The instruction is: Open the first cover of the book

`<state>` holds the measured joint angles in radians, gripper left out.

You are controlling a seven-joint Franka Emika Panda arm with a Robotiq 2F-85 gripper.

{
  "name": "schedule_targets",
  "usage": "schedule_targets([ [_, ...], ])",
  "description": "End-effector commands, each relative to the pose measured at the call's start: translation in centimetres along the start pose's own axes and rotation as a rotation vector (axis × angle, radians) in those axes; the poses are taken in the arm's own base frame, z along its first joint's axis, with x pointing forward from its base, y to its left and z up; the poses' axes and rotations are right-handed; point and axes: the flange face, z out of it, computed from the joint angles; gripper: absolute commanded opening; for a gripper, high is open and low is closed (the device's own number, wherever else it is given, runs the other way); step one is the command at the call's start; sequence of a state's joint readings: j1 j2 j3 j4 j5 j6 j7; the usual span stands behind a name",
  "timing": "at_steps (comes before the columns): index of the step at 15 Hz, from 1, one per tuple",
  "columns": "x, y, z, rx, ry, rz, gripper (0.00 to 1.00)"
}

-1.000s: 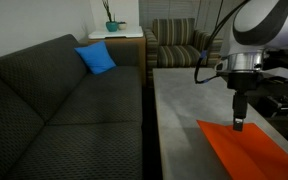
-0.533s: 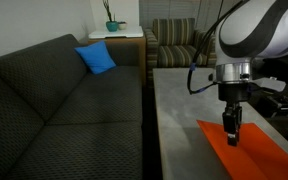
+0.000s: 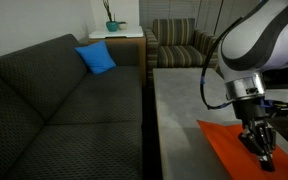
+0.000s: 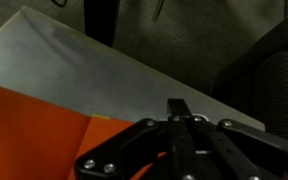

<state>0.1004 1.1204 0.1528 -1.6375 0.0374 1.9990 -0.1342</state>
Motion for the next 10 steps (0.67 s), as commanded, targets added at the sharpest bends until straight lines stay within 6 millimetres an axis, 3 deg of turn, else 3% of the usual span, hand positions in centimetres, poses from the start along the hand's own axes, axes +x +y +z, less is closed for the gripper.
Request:
schedule_targets([
  [1, -0.4, 4.1, 1.1, 0.111, -0.095, 0.069, 0.0],
  [6, 0.4, 7.9, 3.8, 0.213, -0.192, 0.021, 0.0],
  [10, 2.7, 8.3, 4.1, 0.25, -0.154, -0.067, 0.0],
])
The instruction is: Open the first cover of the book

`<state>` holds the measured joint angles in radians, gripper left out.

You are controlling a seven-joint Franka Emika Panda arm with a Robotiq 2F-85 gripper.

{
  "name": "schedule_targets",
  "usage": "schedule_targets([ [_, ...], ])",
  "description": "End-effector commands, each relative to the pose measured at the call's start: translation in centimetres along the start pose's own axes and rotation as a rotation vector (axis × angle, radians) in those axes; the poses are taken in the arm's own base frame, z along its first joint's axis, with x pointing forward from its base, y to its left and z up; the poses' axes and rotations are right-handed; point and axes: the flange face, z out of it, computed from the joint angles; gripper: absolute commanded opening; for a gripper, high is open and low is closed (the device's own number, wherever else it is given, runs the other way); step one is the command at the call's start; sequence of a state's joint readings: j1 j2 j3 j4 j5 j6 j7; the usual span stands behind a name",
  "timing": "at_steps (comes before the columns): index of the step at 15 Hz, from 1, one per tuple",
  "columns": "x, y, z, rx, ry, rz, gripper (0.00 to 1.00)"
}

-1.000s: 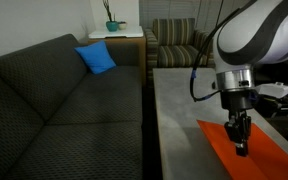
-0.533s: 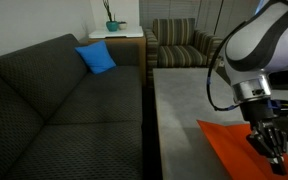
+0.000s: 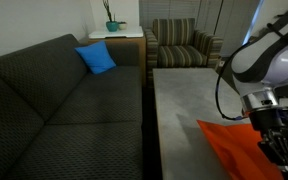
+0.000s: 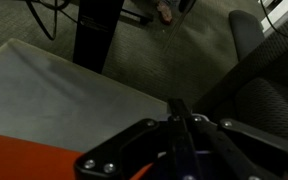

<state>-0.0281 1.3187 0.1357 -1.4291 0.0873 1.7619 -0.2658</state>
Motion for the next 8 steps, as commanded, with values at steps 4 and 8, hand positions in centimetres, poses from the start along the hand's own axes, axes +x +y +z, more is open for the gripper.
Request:
schedule_targets([
  [4, 4.8, -0.1, -0.9, -0.009, 0.13, -0.077, 0.0],
  [8, 5.0, 1.9, -0.6, 0.002, 0.16, -0.049, 0.0],
])
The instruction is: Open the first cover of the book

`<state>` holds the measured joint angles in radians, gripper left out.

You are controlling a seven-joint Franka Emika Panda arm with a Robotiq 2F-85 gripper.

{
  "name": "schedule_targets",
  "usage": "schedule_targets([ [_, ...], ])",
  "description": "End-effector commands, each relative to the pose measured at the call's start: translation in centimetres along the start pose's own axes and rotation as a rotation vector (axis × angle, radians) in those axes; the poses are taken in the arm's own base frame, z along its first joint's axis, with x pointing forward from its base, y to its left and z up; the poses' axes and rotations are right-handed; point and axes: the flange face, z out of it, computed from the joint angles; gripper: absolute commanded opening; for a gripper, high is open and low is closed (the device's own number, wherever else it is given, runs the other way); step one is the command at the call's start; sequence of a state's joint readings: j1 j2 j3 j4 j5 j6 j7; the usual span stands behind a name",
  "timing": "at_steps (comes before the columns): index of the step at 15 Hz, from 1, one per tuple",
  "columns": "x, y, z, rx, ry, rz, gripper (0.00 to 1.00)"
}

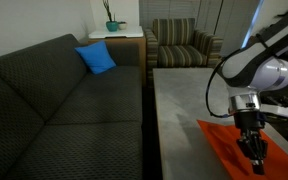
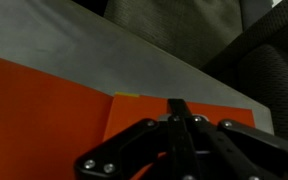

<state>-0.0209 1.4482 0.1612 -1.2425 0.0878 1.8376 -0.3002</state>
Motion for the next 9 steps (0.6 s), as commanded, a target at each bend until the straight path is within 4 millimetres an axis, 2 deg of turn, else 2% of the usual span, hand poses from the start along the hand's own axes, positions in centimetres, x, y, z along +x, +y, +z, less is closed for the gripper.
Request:
schedule_targets([
  [1, -0.1, 2.5, 0.7, 0.014, 0.027, 0.022, 0.0],
  [5, -1.4, 5.1, 0.9, 0.031, 0.007, 0.082, 0.0],
  [9, -3.1, 8.5, 1.9, 0.063, 0.0, 0.138, 0.0],
])
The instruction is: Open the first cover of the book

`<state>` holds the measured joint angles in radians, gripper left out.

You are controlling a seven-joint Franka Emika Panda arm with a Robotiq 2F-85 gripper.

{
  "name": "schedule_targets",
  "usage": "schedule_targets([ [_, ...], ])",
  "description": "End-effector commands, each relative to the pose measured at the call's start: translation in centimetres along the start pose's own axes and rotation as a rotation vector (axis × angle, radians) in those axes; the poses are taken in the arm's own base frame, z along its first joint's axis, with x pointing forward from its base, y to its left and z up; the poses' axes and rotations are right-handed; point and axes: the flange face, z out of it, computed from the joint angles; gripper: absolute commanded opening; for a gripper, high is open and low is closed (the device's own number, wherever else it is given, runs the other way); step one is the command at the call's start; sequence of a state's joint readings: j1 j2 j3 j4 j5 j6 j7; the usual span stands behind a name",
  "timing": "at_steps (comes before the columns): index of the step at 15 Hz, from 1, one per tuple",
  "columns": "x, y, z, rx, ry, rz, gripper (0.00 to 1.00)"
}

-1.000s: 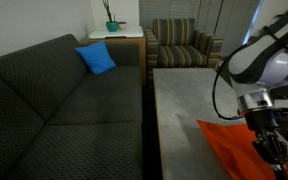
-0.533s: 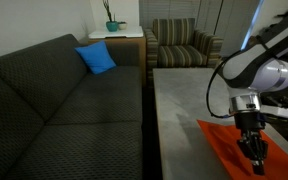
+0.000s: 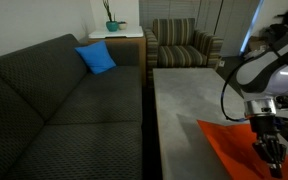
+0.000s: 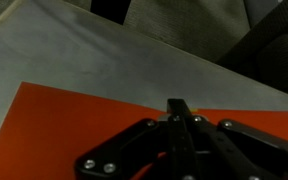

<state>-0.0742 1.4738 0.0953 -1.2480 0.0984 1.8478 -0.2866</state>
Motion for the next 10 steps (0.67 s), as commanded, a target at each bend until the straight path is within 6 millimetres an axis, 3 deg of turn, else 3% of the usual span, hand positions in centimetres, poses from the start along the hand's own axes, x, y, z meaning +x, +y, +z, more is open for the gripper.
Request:
schedule_targets([
  [1, -1.3, 2.9, 1.4, 0.057, -0.009, 0.03, 0.0],
  [6, -2.9, 5.8, 4.3, 0.102, -0.001, 0.011, 0.0],
  [10, -1.8, 6.3, 4.5, 0.157, 0.191, 0.058, 0.0],
])
